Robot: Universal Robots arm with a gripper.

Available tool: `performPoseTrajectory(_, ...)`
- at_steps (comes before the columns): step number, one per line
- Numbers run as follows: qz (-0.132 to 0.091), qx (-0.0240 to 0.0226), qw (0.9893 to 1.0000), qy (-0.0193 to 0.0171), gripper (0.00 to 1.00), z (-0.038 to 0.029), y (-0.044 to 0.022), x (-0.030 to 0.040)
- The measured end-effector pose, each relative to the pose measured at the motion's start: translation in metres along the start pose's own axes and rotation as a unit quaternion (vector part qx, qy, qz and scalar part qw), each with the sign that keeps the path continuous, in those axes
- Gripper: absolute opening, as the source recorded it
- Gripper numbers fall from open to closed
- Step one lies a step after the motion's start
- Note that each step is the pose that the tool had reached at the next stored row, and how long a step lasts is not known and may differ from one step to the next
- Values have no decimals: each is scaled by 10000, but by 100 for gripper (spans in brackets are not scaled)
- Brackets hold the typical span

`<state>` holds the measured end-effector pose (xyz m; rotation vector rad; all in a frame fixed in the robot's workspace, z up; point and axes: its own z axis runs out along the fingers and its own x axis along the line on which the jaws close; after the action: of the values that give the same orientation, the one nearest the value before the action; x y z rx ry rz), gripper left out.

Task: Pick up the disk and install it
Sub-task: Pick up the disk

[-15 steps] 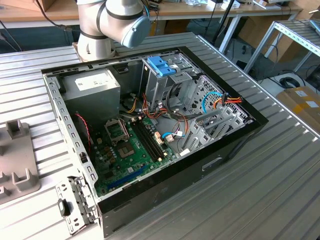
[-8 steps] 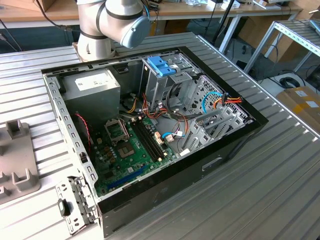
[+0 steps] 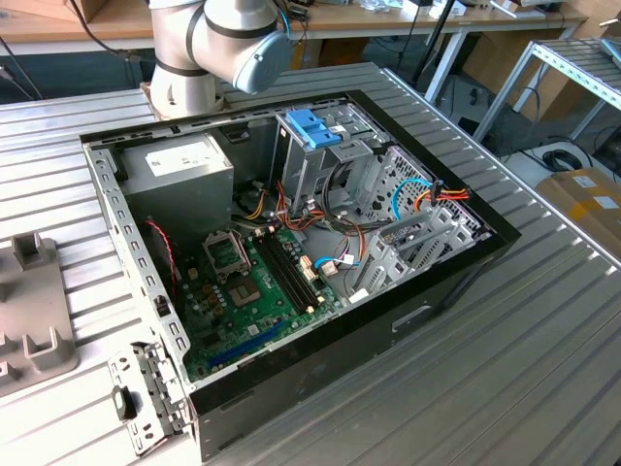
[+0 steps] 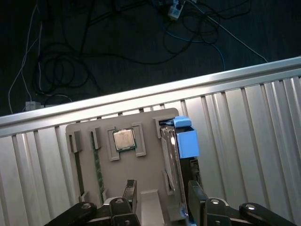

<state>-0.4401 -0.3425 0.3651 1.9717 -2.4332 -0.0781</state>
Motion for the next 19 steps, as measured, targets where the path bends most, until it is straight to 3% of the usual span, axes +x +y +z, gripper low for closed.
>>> performPoseTrajectory(12,-106,-3,9999,5,56,53,31,-156)
performPoseTrajectory(19,-289,-7,9996,13,56,86,42,-186)
